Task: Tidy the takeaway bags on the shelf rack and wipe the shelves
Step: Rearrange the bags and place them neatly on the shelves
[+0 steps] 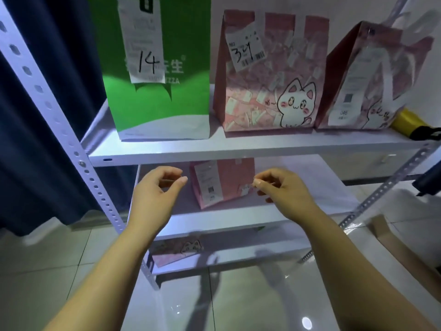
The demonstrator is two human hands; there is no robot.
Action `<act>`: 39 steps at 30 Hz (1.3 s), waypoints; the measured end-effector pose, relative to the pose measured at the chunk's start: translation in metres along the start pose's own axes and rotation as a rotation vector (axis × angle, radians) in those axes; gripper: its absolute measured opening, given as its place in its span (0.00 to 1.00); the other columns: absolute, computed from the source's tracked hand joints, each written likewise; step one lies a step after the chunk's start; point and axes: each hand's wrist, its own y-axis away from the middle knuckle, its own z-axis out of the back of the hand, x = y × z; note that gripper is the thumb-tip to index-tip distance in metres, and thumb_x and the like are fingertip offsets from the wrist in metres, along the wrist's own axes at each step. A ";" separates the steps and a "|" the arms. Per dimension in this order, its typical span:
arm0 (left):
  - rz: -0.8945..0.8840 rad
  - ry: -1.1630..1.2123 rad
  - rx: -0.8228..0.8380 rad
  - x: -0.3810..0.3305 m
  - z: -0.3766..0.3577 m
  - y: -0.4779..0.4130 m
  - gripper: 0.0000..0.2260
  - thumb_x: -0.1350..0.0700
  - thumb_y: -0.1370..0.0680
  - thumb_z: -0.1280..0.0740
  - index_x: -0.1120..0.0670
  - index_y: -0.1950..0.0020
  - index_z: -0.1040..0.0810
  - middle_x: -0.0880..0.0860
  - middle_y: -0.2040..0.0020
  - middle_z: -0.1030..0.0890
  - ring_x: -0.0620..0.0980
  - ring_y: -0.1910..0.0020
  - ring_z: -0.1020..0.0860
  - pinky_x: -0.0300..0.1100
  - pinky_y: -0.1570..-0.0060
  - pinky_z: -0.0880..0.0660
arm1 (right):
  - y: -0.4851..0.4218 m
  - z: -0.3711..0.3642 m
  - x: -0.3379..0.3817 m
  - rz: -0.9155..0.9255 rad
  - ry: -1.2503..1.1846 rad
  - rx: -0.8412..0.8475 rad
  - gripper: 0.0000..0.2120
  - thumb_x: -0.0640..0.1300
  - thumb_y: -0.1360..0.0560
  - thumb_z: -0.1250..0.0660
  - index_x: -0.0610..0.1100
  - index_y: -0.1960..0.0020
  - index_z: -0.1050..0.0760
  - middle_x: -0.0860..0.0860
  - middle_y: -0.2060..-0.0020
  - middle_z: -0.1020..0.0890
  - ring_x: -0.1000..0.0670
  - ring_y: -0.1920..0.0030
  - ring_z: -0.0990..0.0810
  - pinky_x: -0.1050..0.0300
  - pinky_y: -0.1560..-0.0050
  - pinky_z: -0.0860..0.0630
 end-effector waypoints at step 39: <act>0.033 -0.326 -0.156 0.241 -0.229 -0.007 0.12 0.52 0.26 0.30 0.52 0.44 0.24 0.47 0.50 0.22 0.45 0.53 0.23 0.37 0.52 0.30 | -0.122 -0.078 -0.331 0.053 0.088 -0.089 0.04 0.48 0.25 0.34 0.52 0.52 0.27 0.58 0.57 0.22 0.57 0.56 0.23 0.61 0.58 0.30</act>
